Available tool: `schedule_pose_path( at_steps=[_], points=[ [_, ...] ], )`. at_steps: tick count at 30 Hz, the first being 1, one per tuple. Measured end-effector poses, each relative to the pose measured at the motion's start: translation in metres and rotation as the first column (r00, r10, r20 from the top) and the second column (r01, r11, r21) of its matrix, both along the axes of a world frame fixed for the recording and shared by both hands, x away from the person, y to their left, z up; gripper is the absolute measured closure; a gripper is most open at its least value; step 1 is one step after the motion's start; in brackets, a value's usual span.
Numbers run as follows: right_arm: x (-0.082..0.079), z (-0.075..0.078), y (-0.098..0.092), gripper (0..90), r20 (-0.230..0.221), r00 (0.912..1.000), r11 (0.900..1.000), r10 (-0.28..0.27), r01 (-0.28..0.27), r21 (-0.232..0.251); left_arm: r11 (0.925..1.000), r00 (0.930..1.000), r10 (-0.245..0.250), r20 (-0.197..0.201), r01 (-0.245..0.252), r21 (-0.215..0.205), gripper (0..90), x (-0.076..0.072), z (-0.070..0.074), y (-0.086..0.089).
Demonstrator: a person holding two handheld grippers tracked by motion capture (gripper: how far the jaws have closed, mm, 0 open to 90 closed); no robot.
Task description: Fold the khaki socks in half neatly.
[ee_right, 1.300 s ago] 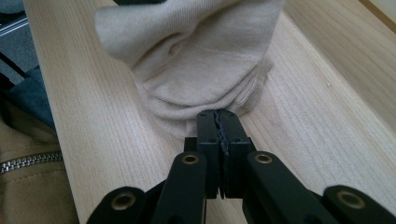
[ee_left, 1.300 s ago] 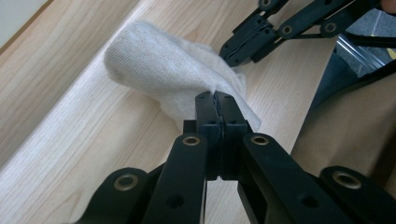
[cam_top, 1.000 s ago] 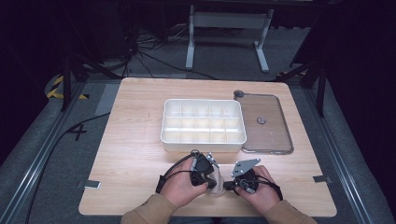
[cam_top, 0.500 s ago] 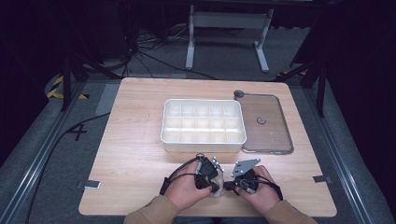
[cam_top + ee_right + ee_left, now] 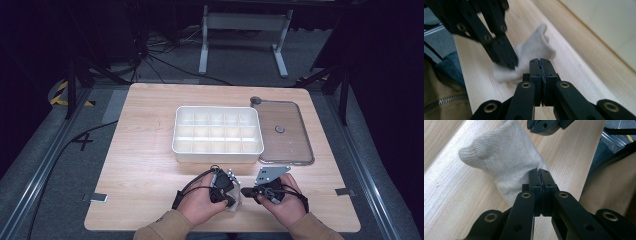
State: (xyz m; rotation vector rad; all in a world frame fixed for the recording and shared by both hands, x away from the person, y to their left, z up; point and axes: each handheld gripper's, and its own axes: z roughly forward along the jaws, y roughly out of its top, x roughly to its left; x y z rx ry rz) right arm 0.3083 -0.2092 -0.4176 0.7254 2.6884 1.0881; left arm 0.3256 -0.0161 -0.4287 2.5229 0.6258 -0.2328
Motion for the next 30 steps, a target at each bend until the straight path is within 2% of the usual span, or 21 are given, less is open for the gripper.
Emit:
schedule_pose_path(
  at_steps=[2,7,14,17,19,20,23,27,30],
  points=[
    [-0.001,0.004,0.002,89.2,0.036,0.9994,1.0,-0.003,0.002,0.028,1.0,1.0,0.003,0.006,-0.003,-0.005,89.1,-0.001,-0.001,-0.001],
    [-0.001,0.006,0.006,89.3,0.048,0.9989,0.997,0.001,-0.004,0.071,1.0,1.0,0.004,0.009,-0.004,-0.008,88.8,-0.001,-0.001,-0.001],
    [0.0,-0.002,0.018,88.9,0.063,0.9978,0.996,0.02,-0.025,0.081,1.0,0.9999,0.002,0.011,-0.002,-0.01,88.7,-0.001,-0.002,-0.002],
    [0.002,-0.005,0.018,88.5,0.062,0.998,0.997,0.013,-0.017,0.074,0.9999,1.0,-0.002,0.006,0.002,-0.012,88.7,-0.001,-0.002,-0.001],
    [0.003,-0.008,0.018,88.5,0.055,0.9985,0.998,0.004,-0.008,0.067,0.9995,0.9998,0.018,-0.003,-0.018,-0.025,88.7,-0.002,-0.003,-0.002],
    [0.005,-0.011,0.017,88.4,0.051,0.9987,0.998,-0.003,0.0,0.06,0.9999,1.0,0.008,-0.005,-0.008,-0.012,88.7,-0.002,-0.003,-0.002],
    [0.005,-0.015,0.018,88.4,0.031,0.9994,0.999,-0.017,0.016,0.042,0.9999,1.0,0.002,0.001,-0.002,-0.012,88.7,-0.003,-0.003,-0.003],
    [0.008,-0.02,0.018,88.4,0.029,0.9995,1.0,-0.014,0.013,0.023,1.0,1.0,-0.002,0.003,0.002,-0.009,88.6,-0.003,-0.003,-0.002],
    [0.01,-0.025,0.016,88.6,-0.005,0.9995,0.999,-0.03,0.03,0.013,0.9999,1.0,0.003,0.0,-0.003,-0.012,88.5,-0.003,-0.003,-0.002]
  ],
)
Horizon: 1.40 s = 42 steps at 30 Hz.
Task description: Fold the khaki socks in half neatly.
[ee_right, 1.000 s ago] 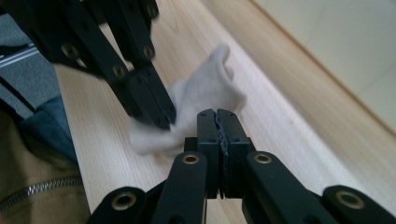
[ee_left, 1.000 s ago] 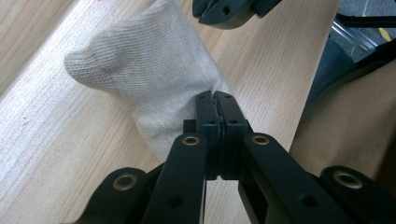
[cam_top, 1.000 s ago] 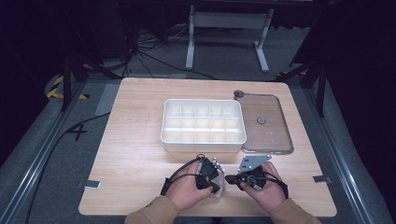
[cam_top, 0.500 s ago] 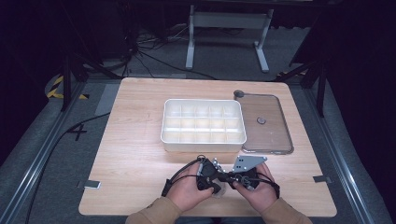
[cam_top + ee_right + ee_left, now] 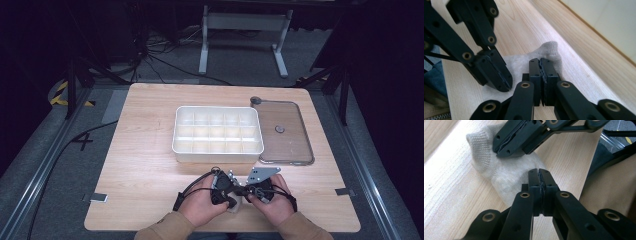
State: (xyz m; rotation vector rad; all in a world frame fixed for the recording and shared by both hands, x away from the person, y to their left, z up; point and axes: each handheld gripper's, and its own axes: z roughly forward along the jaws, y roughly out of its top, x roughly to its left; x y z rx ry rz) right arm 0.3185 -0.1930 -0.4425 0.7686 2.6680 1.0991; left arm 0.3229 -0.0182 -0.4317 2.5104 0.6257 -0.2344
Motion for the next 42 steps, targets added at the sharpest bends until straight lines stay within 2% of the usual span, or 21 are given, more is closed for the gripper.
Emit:
schedule_pose_path(
  at_steps=[5,6,7,11,13,17,22,23,28,30,31,33,34,35,36,39,40,42],
  points=[
    [0.003,-0.003,-0.002,88.8,-0.022,0.9997,1.0,-0.011,0.011,0.008,1.0,1.0,-0.007,0.005,0.007,-0.002,88.3,0.0,0.0,0.0],
    [0.004,-0.004,-0.003,89.0,-0.028,0.9996,1.0,-0.011,0.011,0.008,0.9998,1.0,-0.001,-0.007,0.0,-0.018,86.9,0.0,0.0,0.0],
    [0.004,-0.004,-0.003,89.1,-0.027,0.9996,1.0,-0.012,0.012,0.008,0.9999,0.9997,-0.007,-0.024,0.007,-0.016,85.6,0.001,0.001,0.001],
    [0.004,-0.004,-0.002,89.1,-0.021,0.9997,1.0,-0.012,0.012,0.0,0.9996,0.9999,0.0,-0.017,-0.001,-0.029,84.7,0.001,0.003,0.004],
    [0.004,-0.004,-0.002,89.0,-0.019,0.9997,1.0,-0.012,0.012,0.001,0.9996,0.9998,0.008,-0.019,-0.009,-0.027,84.7,0.002,0.005,0.007],
    [0.003,-0.004,-0.002,89.0,-0.017,0.9998,1.0,-0.012,0.012,-0.001,0.9995,0.9977,0.023,-0.063,-0.025,-0.017,85.6,0.007,0.001,0.013],
    [0.001,-0.001,-0.001,85.6,-0.011,0.9999,1.0,-0.011,0.011,0.002,0.9989,0.9966,0.046,-0.069,-0.046,-0.009,86.7,0.006,-0.002,0.012],
    [0.001,0.0,-0.002,84.9,-0.014,0.9998,1.0,-0.013,0.013,0.002,0.9988,0.9962,0.049,-0.072,-0.048,0.005,86.9,0.006,-0.002,0.012],
    [-0.001,0.008,-0.005,80.5,-0.006,0.9999,1.0,-0.013,0.013,0.011,0.9983,0.9964,0.058,-0.061,-0.058,0.004,87.8,0.005,-0.003,0.011],
    [-0.001,0.012,-0.009,77.3,-0.004,0.9998,1.0,-0.019,0.019,0.017,0.9981,0.9964,0.062,-0.058,-0.061,0.007,87.9,0.004,-0.003,0.011],
    [0.0,0.015,-0.012,70.7,-0.002,0.9995,0.999,-0.032,0.032,0.026,0.9979,0.996,0.065,-0.061,-0.065,0.01,87.9,0.003,-0.003,0.011],
    [0.001,0.016,-0.014,68.0,-0.011,0.9991,0.999,-0.04,0.041,0.034,0.9981,0.9965,0.062,-0.057,-0.062,0.006,87.9,0.004,-0.003,0.011],
    [0.002,0.018,-0.016,61.9,-0.02,0.9981,0.997,-0.059,0.06,0.053,0.9976,0.9956,0.069,-0.064,-0.068,0.007,88.0,0.003,-0.003,0.011],
    [0.002,0.018,-0.016,61.9,-0.02,0.9981,0.997,-0.059,0.06,0.053,0.9976,0.9956,0.069,-0.064,-0.068,0.007,88.0,0.003,-0.003,0.011],
    [0.003,0.018,-0.017,57.4,-0.024,0.9971,0.996,-0.072,0.074,0.057,0.9976,0.9956,0.069,-0.064,-0.069,0.008,88.0,0.003,-0.003,0.011],
    [0.006,0.014,-0.016,47.0,-0.045,0.9929,0.989,-0.11,0.114,0.098,0.9978,0.9964,0.065,-0.054,-0.064,0.017,88.0,0.002,-0.002,0.011],
    [0.007,0.011,-0.014,43.6,-0.068,0.9911,0.986,-0.114,0.121,0.113,0.9979,0.9966,0.062,-0.054,-0.061,0.025,88.1,0.001,-0.002,0.011],
    [0.008,0.008,-0.011,41.8,-0.088,0.9891,0.984,-0.118,0.129,0.122,0.9978,0.9968,0.064,-0.048,-0.063,0.019,88.1,0.0,-0.002,0.011]
  ],
)
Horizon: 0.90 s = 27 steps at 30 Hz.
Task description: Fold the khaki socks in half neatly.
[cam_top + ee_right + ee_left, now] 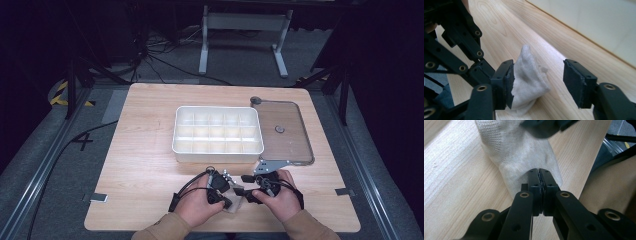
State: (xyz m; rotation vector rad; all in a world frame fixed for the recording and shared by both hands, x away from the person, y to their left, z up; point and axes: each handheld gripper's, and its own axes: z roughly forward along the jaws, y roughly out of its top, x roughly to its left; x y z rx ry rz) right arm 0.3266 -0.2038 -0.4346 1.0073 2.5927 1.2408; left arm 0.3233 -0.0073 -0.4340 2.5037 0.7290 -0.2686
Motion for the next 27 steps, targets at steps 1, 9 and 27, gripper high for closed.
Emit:
schedule_pose_path(
  at_steps=[1,9,27],
  points=[
    [0.0,0.0,0.0,41.8,0.0,1.0,1.0,0.0,0.0,0.0,1.0,1.0,0.0,0.0,0.0,0.0,88.1,0.0,0.0,0.0],
    [0.005,-0.014,0.007,39.6,-0.067,0.9977,1.0,-0.007,0.008,0.01,0.9999,1.0,0.005,-0.003,-0.005,0.013,88.3,-0.003,0.0,0.001],
    [0.01,-0.029,0.009,47.1,-0.2,0.9798,0.995,0.0,0.02,0.099,0.9999,0.9999,0.012,0.002,-0.012,0.01,88.3,-0.003,-0.001,0.003]
  ],
)
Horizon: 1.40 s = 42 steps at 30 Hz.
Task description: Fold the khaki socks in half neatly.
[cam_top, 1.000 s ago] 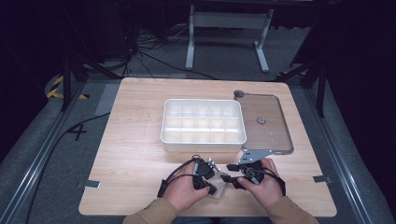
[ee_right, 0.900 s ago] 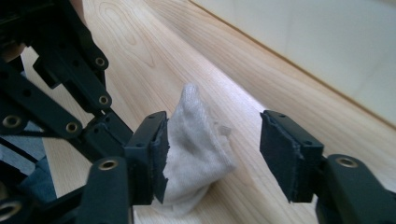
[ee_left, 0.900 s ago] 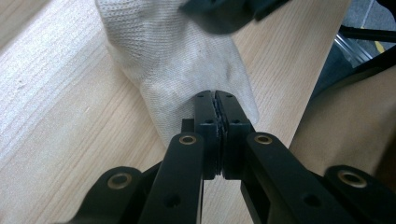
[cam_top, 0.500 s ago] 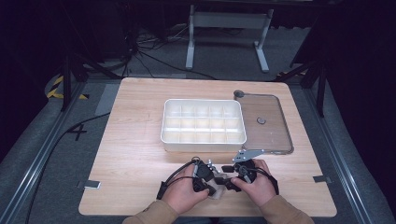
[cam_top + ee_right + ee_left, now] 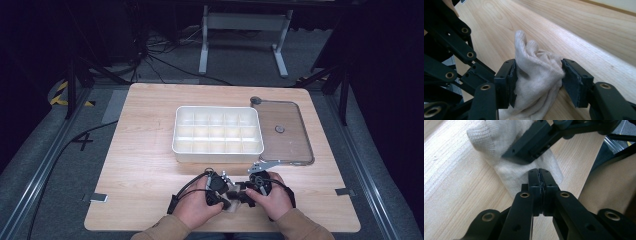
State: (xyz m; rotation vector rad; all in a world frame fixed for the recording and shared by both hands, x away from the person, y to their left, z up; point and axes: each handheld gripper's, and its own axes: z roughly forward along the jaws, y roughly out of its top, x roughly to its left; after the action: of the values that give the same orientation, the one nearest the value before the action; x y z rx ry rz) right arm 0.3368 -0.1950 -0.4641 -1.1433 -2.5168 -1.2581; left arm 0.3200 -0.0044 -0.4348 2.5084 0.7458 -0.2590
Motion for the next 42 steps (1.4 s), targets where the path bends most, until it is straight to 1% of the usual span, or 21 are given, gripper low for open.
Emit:
schedule_pose_path(
  at_steps=[4,6,8,9,10,13,15,19,20,23,26,27,28,29,30,31,32,33,35,37,42],
  points=[
    [0.0,-0.001,0.0,51.7,-0.018,0.9998,1.0,-0.001,0.001,0.011,1.0,1.0,0.0,0.0,0.0,0.001,88.3,0.0,0.0,0.0],
    [0.001,-0.002,-0.001,55.7,-0.027,0.9996,1.0,0.002,-0.002,0.02,1.0,1.0,-0.003,0.007,0.003,-0.002,88.3,0.0,0.0,0.0],
    [0.0,-0.002,0.0,62.1,-0.038,0.9992,1.0,0.008,-0.008,0.021,1.0,1.0,-0.002,-0.001,0.002,0.004,88.2,0.0,0.0,0.0],
    [0.0,-0.002,0.0,62.1,-0.038,0.9992,1.0,0.008,-0.008,0.021,1.0,1.0,-0.002,-0.001,0.002,0.004,88.2,0.0,0.0,0.0],
    [-0.001,-0.001,0.0,66.9,-0.03,0.9994,1.0,0.016,-0.015,0.022,1.0,1.0,-0.003,0.002,0.003,0.004,88.1,0.0,0.0,0.0],
    [-0.002,0.002,0.001,70.2,-0.01,0.9997,1.0,0.023,-0.023,0.009,1.0,1.0,-0.004,0.002,0.004,0.003,87.5,0.0,0.001,0.0],
    [-0.002,0.002,0.001,70.7,-0.005,0.9997,1.0,0.024,-0.024,0.01,0.9999,1.0,-0.008,0.003,0.008,0.013,86.9,0.0,0.002,0.001],
    [-0.002,0.003,0.001,71.8,0.001,0.9997,1.0,0.024,-0.024,0.01,0.9999,1.0,-0.003,0.003,0.003,0.01,83.6,-0.002,0.004,0.001],
    [-0.002,0.004,0.001,71.9,0.001,0.9997,1.0,0.025,-0.025,0.014,0.9998,0.9999,-0.012,0.004,0.012,0.014,82.6,-0.002,0.005,0.001],
    [-0.003,0.007,0.001,72.1,-0.003,0.9995,0.999,0.03,-0.03,0.015,0.9998,0.9999,-0.014,0.008,0.014,0.012,80.2,-0.002,0.009,0.002],
    [-0.004,0.011,-0.001,72.3,0.005,0.9995,0.999,0.031,-0.031,0.007,1.0,0.9999,-0.001,0.014,0.001,-0.008,78.9,-0.002,0.013,0.006],
    [-0.004,0.013,-0.001,72.3,0.004,0.9996,1.0,0.029,-0.029,0.012,1.0,0.9999,-0.005,0.014,0.005,0.001,78.8,-0.001,0.016,0.008],
    [-0.004,0.014,-0.002,72.3,0.009,0.9995,0.999,0.029,-0.029,0.015,1.0,0.9999,-0.005,0.015,0.005,-0.006,78.8,0.0,0.017,0.01],
    [-0.004,0.016,-0.003,72.3,0.01,0.9996,1.0,0.027,-0.027,0.015,0.9998,0.9998,0.012,0.019,-0.012,-0.016,78.8,0.0,0.019,0.013],
    [-0.004,0.018,-0.004,72.3,0.016,0.9995,1.0,0.025,-0.026,0.016,0.9998,0.9997,0.011,0.022,-0.01,-0.015,78.8,0.001,0.021,0.015],
    [-0.004,0.02,-0.005,72.3,0.019,0.9995,1.0,0.025,-0.025,0.018,0.9994,0.9995,0.023,0.023,-0.023,-0.028,78.7,0.002,0.022,0.017],
    [-0.004,0.022,-0.006,72.3,0.022,0.9995,1.0,0.021,-0.021,0.021,0.9995,0.9995,0.024,0.02,-0.024,-0.02,78.6,0.003,0.025,0.02],
    [-0.003,0.024,-0.007,72.3,0.029,0.9994,1.0,0.019,-0.019,0.023,0.999,0.9989,0.036,0.031,-0.035,-0.029,78.6,0.004,0.027,0.023],
    [-0.003,0.028,-0.009,72.3,0.035,0.9992,0.999,0.017,-0.019,0.031,0.9987,0.998,0.047,0.043,-0.046,-0.022,78.2,0.005,0.03,0.027],
    [-0.003,0.03,-0.011,72.3,0.035,0.9993,0.999,0.012,-0.014,0.038,0.9977,0.997,0.061,0.047,-0.06,-0.032,78.1,0.007,0.033,0.032],
    [-0.003,0.038,-0.016,72.2,0.059,0.9982,0.999,-0.001,-0.002,0.045,0.9967,0.9955,0.078,0.053,-0.077,-0.028,77.9,0.007,0.037,0.038]
  ],
)
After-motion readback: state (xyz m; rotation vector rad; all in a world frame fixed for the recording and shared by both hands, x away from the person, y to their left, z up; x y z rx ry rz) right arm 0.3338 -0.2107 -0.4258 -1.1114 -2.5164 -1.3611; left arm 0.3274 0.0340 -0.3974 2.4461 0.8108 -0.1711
